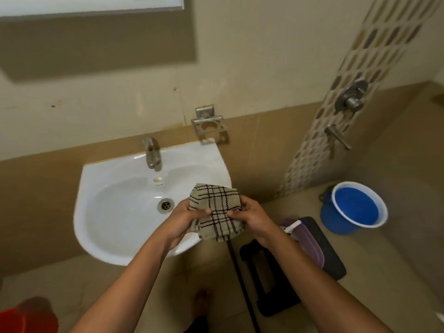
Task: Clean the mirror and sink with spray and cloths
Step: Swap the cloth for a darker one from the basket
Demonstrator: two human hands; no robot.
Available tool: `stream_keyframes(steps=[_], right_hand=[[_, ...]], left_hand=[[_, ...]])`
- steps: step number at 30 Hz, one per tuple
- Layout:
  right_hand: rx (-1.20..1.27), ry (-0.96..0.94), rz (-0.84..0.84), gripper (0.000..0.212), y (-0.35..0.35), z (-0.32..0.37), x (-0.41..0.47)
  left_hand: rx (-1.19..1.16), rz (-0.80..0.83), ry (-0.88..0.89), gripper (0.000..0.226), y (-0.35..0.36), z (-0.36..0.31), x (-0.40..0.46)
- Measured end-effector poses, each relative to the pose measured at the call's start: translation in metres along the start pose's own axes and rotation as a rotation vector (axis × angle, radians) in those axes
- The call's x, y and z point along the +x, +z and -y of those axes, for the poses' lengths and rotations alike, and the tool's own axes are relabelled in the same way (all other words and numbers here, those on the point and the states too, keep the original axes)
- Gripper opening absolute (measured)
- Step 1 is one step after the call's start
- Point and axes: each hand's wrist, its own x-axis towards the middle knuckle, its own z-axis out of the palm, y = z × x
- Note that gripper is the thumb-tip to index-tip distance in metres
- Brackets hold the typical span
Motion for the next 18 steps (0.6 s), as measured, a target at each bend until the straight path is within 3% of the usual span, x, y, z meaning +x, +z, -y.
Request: stream_keyframes(steps=[5,10,15,18], right_hand=[[0.104,0.027,-0.118,0.039,-0.025,0.009,0.001],[0.204,-0.063,-0.245,0.049,-0.049,0.011,0.004],[0.122,-0.136,-0.498,0.042,-0.067,0.006,-0.012],[0.069,-0.178,-0.552,0.048,-0.079,0.002,-0.022]], left_hand=[[0.066,0.193,-0.009,0.050,0.004,-0.016,0.053],[0.064,0.367,-0.013,0.044,0.017,-0.025,0.096],[-0.004,0.684,-0.163,0.052,0.041,-0.035,0.129],[0.062,0.725,-0.211,0.055,0.060,-0.035,0.144]])
